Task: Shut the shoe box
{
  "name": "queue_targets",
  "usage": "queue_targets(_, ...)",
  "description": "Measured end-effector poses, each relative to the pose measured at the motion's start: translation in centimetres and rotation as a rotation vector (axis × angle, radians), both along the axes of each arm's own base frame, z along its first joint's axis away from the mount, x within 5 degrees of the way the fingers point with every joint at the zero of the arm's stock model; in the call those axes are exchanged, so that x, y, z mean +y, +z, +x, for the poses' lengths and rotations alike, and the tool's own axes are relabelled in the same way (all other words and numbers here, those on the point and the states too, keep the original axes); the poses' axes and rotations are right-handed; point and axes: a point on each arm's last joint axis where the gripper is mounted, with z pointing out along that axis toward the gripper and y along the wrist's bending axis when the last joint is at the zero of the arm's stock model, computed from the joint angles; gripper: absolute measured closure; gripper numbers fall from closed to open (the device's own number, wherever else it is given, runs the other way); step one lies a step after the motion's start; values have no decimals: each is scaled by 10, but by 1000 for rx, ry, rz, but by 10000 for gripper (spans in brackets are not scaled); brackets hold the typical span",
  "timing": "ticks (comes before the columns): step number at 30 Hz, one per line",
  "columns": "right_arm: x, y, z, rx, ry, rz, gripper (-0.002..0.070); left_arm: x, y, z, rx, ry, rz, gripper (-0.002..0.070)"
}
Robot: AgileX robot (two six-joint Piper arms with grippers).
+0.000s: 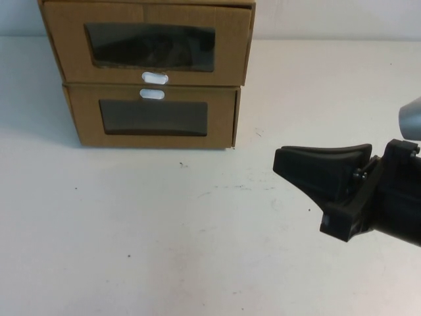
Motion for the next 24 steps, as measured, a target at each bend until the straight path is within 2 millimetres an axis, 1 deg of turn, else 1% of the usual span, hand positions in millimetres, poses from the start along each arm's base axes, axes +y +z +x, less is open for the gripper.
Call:
queue_targets(12, 0, 0, -1, 2, 8, 0, 687, 0, 0, 0, 0, 0, 0, 677)
queue_targets(20, -3, 1, 4, -13, -57, -3, 687, 0, 0, 0, 0, 0, 0, 677)
queue_targets(24, -10, 5, 4, -47, -124, 7, 687, 0, 0, 0, -2, 1, 0, 677)
